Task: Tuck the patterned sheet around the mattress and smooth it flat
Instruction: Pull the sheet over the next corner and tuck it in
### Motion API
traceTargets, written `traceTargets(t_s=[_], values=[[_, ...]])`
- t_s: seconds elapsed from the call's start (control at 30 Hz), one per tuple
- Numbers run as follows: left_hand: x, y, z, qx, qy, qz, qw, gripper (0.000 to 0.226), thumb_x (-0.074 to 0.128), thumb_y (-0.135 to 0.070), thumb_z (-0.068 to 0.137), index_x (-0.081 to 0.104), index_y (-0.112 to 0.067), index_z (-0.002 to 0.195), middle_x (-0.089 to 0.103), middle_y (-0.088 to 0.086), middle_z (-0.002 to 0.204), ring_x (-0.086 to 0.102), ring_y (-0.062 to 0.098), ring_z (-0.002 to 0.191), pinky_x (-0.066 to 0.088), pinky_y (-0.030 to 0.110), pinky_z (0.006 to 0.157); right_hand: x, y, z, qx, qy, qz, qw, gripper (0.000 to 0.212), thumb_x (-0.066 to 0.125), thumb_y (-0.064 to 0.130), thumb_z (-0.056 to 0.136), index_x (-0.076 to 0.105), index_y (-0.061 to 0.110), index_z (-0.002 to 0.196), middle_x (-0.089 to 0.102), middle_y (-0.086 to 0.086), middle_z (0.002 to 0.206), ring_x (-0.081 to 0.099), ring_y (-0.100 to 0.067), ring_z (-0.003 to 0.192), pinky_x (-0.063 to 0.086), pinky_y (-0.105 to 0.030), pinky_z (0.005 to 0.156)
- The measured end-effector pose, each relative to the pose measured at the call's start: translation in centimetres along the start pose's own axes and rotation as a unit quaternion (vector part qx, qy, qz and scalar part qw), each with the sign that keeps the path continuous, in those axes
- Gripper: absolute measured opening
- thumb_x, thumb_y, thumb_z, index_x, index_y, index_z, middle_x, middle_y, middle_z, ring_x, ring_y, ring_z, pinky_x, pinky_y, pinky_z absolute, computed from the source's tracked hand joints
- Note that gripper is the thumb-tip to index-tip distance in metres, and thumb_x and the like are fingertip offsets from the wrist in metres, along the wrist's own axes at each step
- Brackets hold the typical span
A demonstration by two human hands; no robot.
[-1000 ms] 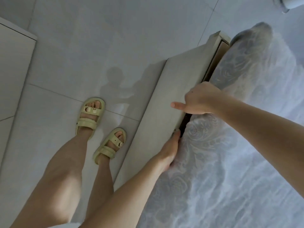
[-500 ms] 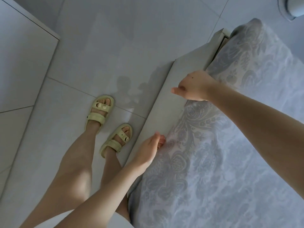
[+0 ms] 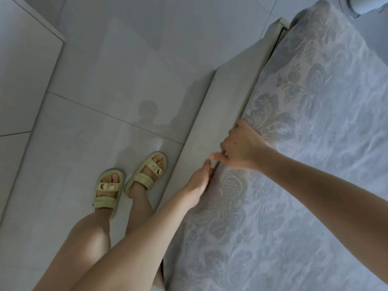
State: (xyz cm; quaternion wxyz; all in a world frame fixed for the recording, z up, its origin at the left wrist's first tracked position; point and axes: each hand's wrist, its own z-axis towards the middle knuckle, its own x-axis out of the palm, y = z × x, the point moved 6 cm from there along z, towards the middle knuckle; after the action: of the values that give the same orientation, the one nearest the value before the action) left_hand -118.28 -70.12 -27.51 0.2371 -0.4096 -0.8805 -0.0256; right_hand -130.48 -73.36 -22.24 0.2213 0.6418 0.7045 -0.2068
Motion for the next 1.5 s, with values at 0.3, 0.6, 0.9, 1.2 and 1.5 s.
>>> traceTargets(t_s=[0.3, 0.6, 0.9, 1.2, 1.5], values=[[-8.8, 4.9, -6.3, 0.107, -0.156, 0.151, 0.970, 0.049, 0.028, -0.033, 0.103, 0.069, -0.006, 0.101, 0.049, -0.010, 0.111, 0.047, 0.010, 0.115, 0.023, 0.013, 0.076, -0.2, 1.2, 1.5, 0.077, 0.008, 0.043, 0.996, 0.069, 0.006, 0.058, 0.094, 0.054, 0.018, 0.067, 0.062, -0.001, 0.072, 0.062, -0.022, 0.085, 0.034, -0.038, 0.099], [-10.2, 17.6, -7.4, -0.028, -0.024, 0.107, 0.994, 0.060, 0.018, -0.044, 0.102, 0.071, -0.015, 0.101, 0.052, -0.007, 0.132, 0.046, 0.013, 0.120, 0.025, 0.024, 0.097, 3.2, 14.2, -1.3, -0.019, -0.015, 0.100, 0.995, 0.093, -0.020, 0.054, 0.077, 0.068, 0.026, 0.089, 0.070, 0.007, 0.086, 0.060, -0.016, 0.087, 0.037, -0.036, 0.092], [-8.9, 21.1, -8.3, 0.022, -0.046, -0.010, 0.999, 0.046, 0.027, -0.045, 0.100, 0.068, -0.026, 0.111, 0.055, -0.020, 0.122, 0.047, 0.005, 0.119, 0.033, 0.033, 0.110, 4.3, 17.1, -0.4, -0.014, 0.008, 0.084, 0.996, 0.077, -0.002, 0.054, 0.093, 0.060, 0.016, 0.069, 0.058, 0.000, 0.066, 0.054, -0.020, 0.067, 0.044, -0.034, 0.080], [-5.5, 19.1, -9.9, 0.186, -0.053, -0.014, 0.981, 0.031, 0.031, -0.040, 0.100, 0.062, -0.039, 0.103, 0.065, -0.021, 0.108, 0.056, -0.006, 0.108, 0.040, 0.019, 0.099, 4.6, 17.9, -1.4, 0.027, 0.172, 0.036, 0.984, 0.085, -0.002, 0.064, 0.091, 0.060, 0.007, 0.086, 0.058, -0.014, 0.125, 0.051, -0.029, 0.118, 0.038, -0.036, 0.084], [-1.7, 20.5, -5.0, -0.060, 0.140, -0.034, 0.988, 0.067, 0.017, -0.072, 0.088, 0.045, -0.035, 0.136, 0.055, -0.003, 0.134, 0.053, 0.013, 0.119, 0.040, 0.030, 0.103, 4.0, 16.9, -2.4, 0.075, 0.151, 0.162, 0.972, 0.081, -0.003, 0.070, 0.084, 0.044, 0.011, 0.056, 0.049, -0.003, 0.057, 0.046, -0.015, 0.057, 0.031, -0.029, 0.057]])
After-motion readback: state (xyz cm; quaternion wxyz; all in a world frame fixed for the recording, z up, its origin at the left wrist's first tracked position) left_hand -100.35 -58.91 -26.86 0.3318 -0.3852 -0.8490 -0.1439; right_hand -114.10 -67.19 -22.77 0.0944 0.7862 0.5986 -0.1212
